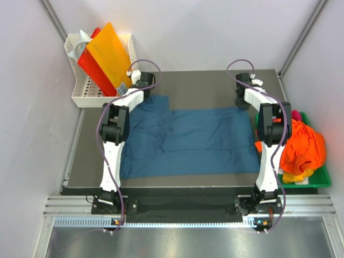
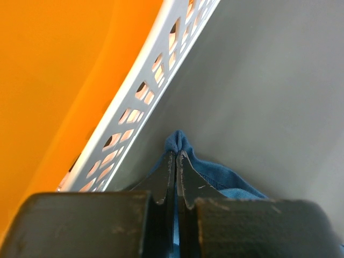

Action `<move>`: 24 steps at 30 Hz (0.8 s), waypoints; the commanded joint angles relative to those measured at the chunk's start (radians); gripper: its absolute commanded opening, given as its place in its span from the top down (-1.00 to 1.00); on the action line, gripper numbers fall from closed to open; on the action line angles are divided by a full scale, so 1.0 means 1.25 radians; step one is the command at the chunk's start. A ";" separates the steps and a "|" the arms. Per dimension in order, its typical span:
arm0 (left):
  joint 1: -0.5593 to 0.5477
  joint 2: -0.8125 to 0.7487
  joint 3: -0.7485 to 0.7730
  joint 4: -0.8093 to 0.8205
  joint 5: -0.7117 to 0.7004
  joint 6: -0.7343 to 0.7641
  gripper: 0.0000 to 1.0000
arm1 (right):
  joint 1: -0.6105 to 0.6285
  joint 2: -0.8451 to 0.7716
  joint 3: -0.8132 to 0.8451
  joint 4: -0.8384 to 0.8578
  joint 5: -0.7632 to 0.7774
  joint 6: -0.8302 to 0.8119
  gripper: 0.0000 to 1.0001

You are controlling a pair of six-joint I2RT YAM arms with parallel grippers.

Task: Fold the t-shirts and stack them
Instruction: Grap the side of the flattened tshirt furthest away from the robot with both arms

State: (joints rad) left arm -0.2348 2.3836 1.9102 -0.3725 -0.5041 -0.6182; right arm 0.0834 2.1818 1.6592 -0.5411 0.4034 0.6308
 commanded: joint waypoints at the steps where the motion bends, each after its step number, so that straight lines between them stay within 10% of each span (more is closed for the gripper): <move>1: -0.001 -0.023 -0.020 -0.077 -0.003 0.005 1.00 | -0.011 0.029 0.007 -0.040 -0.032 0.024 0.67; 6: -0.001 -0.023 -0.020 -0.078 -0.003 0.002 1.00 | -0.013 0.024 -0.001 -0.041 -0.028 0.023 1.00; 24: -0.001 -0.094 -0.007 -0.077 -0.035 0.018 1.00 | 0.027 -0.046 0.068 0.032 -0.036 -0.065 1.00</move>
State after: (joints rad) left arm -0.2363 2.3600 1.8992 -0.4343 -0.5186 -0.6128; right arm 0.0956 2.1757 1.6623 -0.5404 0.3897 0.5735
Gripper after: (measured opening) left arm 0.013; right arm 0.014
